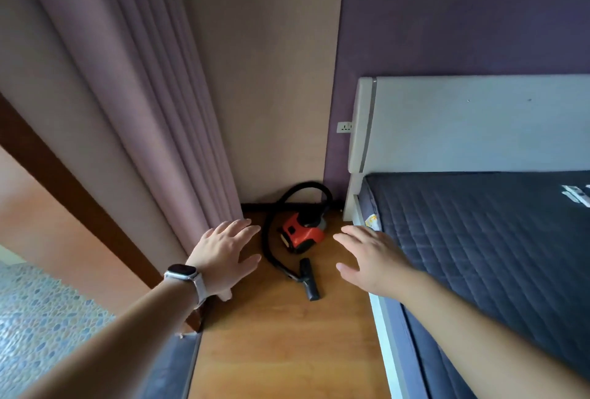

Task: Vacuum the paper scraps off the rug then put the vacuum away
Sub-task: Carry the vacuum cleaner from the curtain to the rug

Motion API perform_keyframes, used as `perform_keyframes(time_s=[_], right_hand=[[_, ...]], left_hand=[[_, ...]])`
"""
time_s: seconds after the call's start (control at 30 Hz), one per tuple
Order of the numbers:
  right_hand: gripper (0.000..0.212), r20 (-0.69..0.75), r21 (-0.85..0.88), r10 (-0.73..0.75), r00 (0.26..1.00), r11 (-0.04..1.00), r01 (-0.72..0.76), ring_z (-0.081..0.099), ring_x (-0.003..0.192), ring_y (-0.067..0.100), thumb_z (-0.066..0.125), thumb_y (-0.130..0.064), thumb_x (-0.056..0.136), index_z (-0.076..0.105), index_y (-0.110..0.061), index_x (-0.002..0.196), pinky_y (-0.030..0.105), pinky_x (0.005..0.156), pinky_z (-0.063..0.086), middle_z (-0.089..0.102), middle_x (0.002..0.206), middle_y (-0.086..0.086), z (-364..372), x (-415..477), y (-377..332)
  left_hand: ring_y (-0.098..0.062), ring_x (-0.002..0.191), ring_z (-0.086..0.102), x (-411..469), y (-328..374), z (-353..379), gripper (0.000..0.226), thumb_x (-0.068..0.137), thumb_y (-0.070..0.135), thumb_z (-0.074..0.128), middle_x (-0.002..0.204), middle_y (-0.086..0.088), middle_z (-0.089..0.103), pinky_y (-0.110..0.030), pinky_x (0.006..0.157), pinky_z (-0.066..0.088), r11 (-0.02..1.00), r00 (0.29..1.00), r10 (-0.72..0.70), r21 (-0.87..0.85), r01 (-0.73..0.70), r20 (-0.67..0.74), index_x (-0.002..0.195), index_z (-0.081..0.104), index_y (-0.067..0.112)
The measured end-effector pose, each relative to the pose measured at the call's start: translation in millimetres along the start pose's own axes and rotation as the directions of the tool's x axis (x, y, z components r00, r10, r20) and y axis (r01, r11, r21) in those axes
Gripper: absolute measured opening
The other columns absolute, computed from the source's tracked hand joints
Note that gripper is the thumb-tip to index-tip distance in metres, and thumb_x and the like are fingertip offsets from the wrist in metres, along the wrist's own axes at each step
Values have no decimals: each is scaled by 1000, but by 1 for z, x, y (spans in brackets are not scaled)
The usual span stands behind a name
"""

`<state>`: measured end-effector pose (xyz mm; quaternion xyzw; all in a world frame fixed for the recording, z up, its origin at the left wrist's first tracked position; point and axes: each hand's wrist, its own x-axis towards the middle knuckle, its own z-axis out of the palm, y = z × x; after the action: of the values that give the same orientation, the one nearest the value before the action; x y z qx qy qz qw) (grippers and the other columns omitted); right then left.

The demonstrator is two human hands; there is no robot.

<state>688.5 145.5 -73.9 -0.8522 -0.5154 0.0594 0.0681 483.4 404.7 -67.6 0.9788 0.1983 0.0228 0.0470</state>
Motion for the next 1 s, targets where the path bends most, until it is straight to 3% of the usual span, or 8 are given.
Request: perform_keyframes(time_s=[0.2,0.5,0.63,0.8,1.0], right_hand=[[63,55,11,-24,998,1000,24,36,137,17,44,-58,90,42,-30,146,35,110,31,39,150,-8,6,84,31],[62,122,24,-30,992,999,27,34,140,18,50,-54,93,40,-27,148,36,112,31,37,153,-5,38,261,55],[62,175,-2,-13,985,1000,13,32,141,16,47,-55,94,39,-28,149,34,113,27,36,154,-6,42,323,68],[62,201,-28,32,979,999,-27,33,141,18,48,-56,93,39,-28,149,34,112,28,35,155,-5,46,393,85],[63,258,-26,36,965,999,-30,36,140,18,48,-57,92,40,-26,147,34,112,30,39,153,-4,58,445,113]], left_hand=[[-15,146,26,62,-16,16,66,93,64,41,160,11,29,-35,117,23,999,997,-43,-27,44,60,154,28,39],[-14,147,23,194,-126,81,65,93,62,45,161,14,26,-41,118,21,979,973,-126,-134,153,192,152,25,44],[-14,147,22,262,-154,101,65,94,61,45,161,11,26,-36,118,18,970,969,-46,-220,101,244,153,26,42],[-16,145,30,351,-180,118,67,94,56,50,159,4,33,-35,117,27,974,968,70,-227,-14,241,153,33,30],[-17,143,33,406,-190,148,66,94,55,50,157,2,36,-38,115,31,966,954,87,-257,-10,287,152,36,27]])
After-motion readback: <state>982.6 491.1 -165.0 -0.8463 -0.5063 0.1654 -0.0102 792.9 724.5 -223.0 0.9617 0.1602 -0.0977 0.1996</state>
